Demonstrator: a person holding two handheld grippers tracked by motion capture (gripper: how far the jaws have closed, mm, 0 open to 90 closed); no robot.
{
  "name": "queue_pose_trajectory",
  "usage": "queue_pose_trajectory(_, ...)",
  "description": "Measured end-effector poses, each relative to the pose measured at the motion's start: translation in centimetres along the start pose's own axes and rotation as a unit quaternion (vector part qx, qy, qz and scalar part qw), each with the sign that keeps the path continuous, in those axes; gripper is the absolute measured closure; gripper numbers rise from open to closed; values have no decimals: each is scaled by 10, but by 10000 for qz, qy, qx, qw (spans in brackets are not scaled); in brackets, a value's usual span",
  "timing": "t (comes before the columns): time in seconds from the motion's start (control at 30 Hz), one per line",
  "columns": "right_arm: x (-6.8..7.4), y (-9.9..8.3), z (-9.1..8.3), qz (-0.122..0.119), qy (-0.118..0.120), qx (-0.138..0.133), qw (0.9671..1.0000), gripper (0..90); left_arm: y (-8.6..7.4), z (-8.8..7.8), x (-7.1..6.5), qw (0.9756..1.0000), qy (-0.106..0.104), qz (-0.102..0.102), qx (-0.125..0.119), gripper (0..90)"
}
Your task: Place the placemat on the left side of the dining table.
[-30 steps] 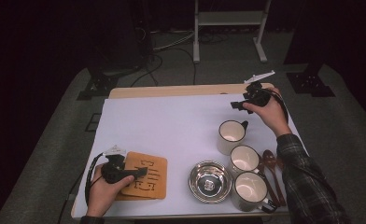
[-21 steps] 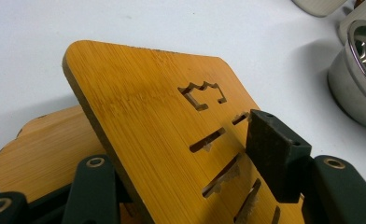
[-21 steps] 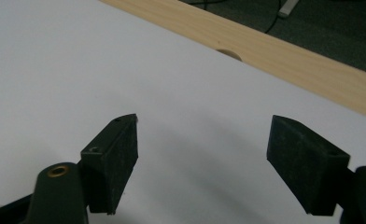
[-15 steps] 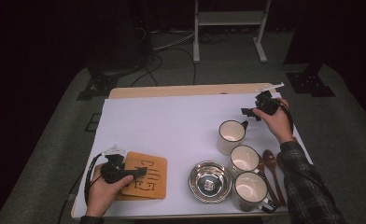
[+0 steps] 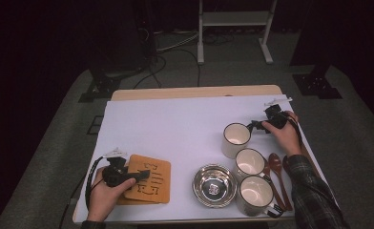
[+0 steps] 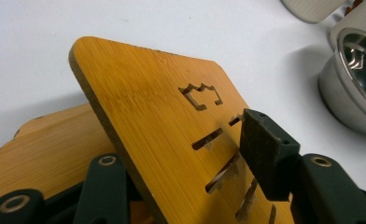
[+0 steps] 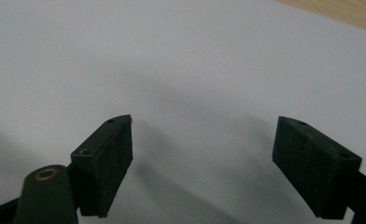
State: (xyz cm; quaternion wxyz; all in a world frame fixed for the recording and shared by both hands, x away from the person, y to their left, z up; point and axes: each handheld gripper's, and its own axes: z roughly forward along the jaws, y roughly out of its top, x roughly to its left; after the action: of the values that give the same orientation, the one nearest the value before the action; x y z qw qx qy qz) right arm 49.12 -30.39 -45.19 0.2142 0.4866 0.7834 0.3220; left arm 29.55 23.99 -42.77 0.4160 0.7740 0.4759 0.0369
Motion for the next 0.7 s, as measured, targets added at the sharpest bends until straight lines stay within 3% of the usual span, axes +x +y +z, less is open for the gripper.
queue_pose_trajectory(0.23, -1, -8, 3, 45, -71, -42, 10000, 173, 2, -2, 0, 9999, -80, -99, 11, 524)
queue_pose_trajectory(0.37, -4, -12, 4, 193, -18, -155, 9997, 161, 4, -5, 0, 9998, -171, -140, -6, 560)
queue_pose_trajectory(0.7, -4, -13, 5, 210, -8, -166, 9996, 160, 9, -11, -3, 9986, -396, -342, -110, 657)
